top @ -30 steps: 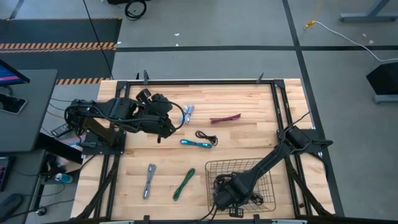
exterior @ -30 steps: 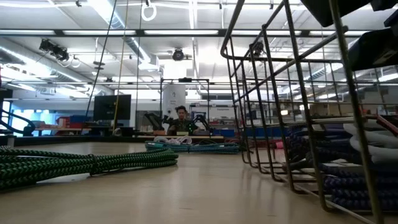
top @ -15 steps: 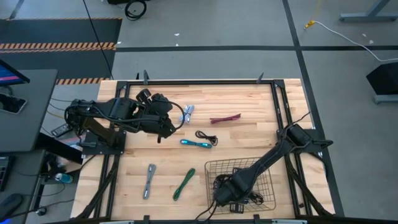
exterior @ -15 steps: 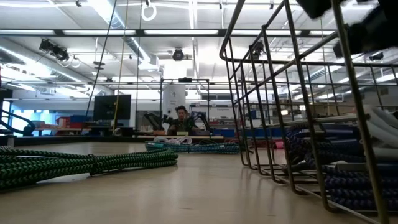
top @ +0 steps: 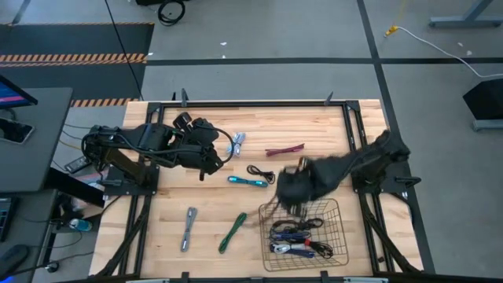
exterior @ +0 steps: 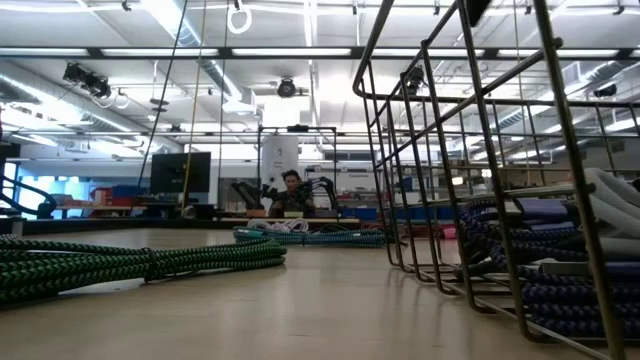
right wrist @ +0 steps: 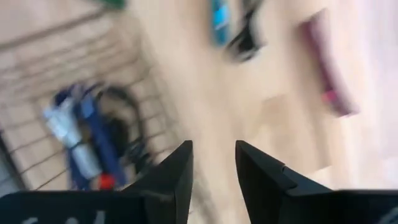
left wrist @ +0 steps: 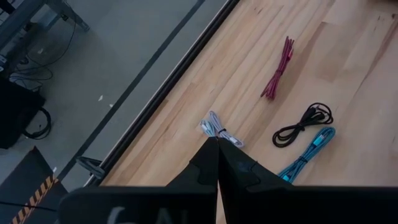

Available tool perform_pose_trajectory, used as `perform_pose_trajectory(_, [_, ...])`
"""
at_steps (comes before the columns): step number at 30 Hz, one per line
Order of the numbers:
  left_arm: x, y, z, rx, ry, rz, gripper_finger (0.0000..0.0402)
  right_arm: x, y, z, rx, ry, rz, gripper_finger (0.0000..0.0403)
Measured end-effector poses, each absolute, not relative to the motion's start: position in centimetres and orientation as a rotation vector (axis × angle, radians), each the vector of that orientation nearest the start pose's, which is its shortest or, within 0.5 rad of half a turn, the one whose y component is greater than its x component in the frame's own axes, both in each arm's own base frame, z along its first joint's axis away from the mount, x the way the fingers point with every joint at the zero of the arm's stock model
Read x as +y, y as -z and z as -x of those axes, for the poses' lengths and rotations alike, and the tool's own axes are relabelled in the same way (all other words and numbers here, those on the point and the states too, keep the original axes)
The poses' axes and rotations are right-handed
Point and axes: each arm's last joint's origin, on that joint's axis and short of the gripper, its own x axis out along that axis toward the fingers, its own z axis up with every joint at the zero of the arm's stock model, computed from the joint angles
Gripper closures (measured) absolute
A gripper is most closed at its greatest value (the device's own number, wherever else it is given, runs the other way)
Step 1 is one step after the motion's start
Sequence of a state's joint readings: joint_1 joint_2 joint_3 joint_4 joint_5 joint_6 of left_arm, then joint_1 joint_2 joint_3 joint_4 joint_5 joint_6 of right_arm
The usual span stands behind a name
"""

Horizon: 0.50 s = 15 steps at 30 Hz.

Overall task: Pick and place USB-C Cables
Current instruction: Put the black pink charger cable into the wire basket

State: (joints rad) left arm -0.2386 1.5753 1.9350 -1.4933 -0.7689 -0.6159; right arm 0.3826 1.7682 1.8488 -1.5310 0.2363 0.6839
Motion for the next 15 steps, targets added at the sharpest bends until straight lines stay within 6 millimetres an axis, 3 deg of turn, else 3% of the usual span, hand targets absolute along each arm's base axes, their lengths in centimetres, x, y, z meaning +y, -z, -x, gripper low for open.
perform_pose_trajectory(7, [-4.4,-43.0,-26.4,0.814,-0.729,-0.032,0.0397,2.8,-36.7,-30.0,1.314,0.468,-0.110,0.0248])
perform_pose_trajectory(15, [-4.2,-43.0,-26.4,0.832,-0.712,-0.075,0.0397,-6.1,-36.1,-30.0,1.370,0.602,-0.213,0.0200])
